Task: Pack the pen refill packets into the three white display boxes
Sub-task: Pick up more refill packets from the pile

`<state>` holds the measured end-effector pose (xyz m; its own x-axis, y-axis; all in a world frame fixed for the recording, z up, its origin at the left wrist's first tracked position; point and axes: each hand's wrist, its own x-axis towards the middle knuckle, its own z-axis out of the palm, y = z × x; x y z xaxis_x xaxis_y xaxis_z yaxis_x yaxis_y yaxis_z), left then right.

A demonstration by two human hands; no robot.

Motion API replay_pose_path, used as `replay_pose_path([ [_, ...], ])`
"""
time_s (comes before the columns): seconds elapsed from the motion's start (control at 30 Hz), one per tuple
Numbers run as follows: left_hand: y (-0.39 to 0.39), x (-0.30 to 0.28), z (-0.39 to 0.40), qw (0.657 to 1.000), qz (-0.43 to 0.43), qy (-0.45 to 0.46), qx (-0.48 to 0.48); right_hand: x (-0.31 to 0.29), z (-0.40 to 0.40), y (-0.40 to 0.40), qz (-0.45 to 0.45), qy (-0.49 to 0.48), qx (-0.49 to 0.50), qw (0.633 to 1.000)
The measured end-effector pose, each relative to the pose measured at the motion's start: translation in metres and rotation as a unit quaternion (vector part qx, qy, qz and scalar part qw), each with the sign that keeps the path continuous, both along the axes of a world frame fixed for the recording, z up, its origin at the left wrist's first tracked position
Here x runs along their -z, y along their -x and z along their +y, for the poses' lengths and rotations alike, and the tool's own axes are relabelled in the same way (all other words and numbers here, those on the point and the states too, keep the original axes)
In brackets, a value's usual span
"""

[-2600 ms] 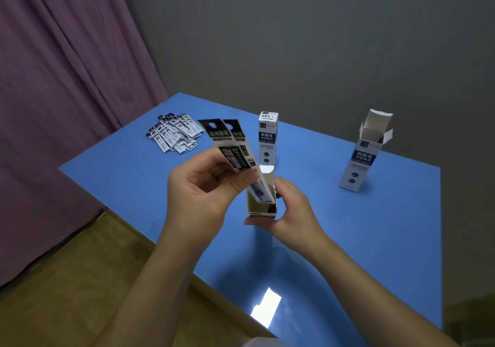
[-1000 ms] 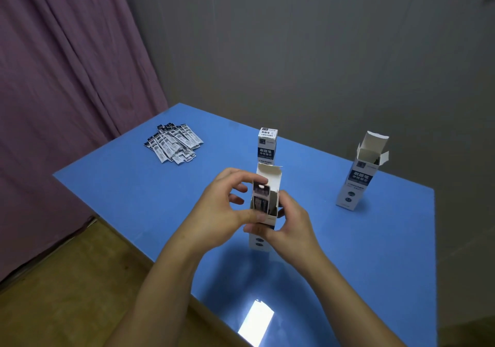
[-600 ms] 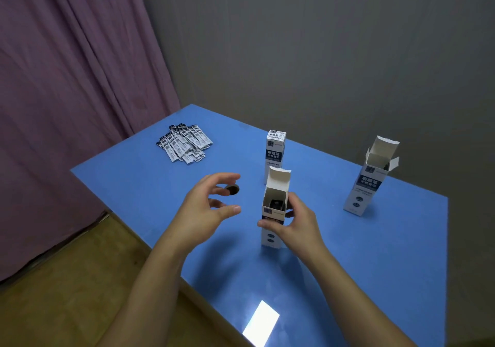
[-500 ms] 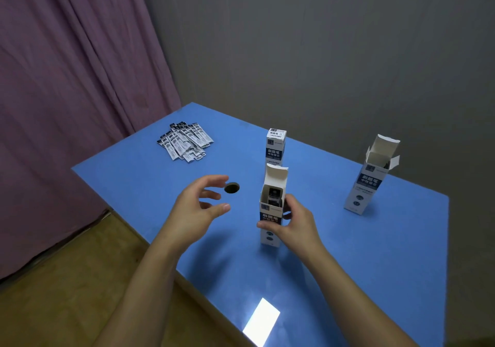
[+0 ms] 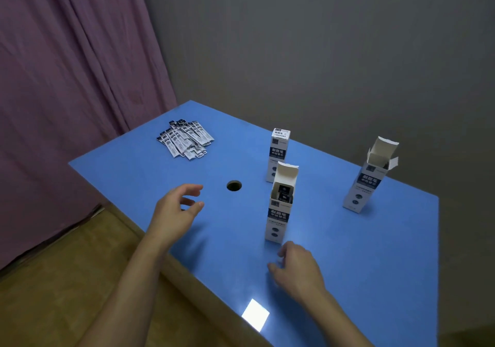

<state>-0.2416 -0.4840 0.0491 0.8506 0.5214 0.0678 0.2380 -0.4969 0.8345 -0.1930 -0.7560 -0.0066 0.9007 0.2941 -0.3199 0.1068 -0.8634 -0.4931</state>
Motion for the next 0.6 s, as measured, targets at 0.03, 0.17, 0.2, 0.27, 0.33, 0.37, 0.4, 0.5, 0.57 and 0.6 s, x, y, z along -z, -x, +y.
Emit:
replay_pose_path([
  [0.03,0.003,0.002,0.009,1.000,0.004,-0.028,-0.001,-0.004,0.011,0.007,-0.004,-0.002,-0.023,1.000],
  [0.17,0.018,0.005,0.049,0.987,0.044,-0.157,0.013,-0.024,0.073,0.018,-0.070,-0.039,-0.089,0.993],
  [0.2,0.022,0.004,0.060,0.982,0.056,-0.183,0.012,-0.029,0.090,0.016,-0.093,-0.038,-0.100,0.990],
  [0.27,0.031,0.001,0.083,0.973,0.077,-0.218,-0.002,-0.039,0.123,0.010,-0.129,-0.025,-0.117,0.984],
  [0.33,0.041,-0.004,0.107,0.967,0.091,-0.238,-0.005,-0.048,0.155,0.006,-0.148,-0.003,-0.126,0.981],
  [0.37,0.046,-0.007,0.117,0.965,0.099,-0.245,-0.007,-0.053,0.171,0.004,-0.156,0.004,-0.129,0.979],
  [0.4,0.050,-0.009,0.129,0.963,0.106,-0.248,-0.012,-0.057,0.186,0.004,-0.163,0.006,-0.132,0.978],
  [0.5,0.063,-0.013,0.162,0.964,0.113,-0.240,-0.028,-0.065,0.228,0.005,-0.178,0.004,-0.138,0.974],
  [0.57,0.070,-0.012,0.184,0.967,0.115,-0.227,-0.029,-0.067,0.250,0.008,-0.180,0.005,-0.137,0.974],
  [0.6,0.072,-0.011,0.194,0.967,0.116,-0.225,-0.028,-0.067,0.260,0.009,-0.178,0.006,-0.136,0.975],
])
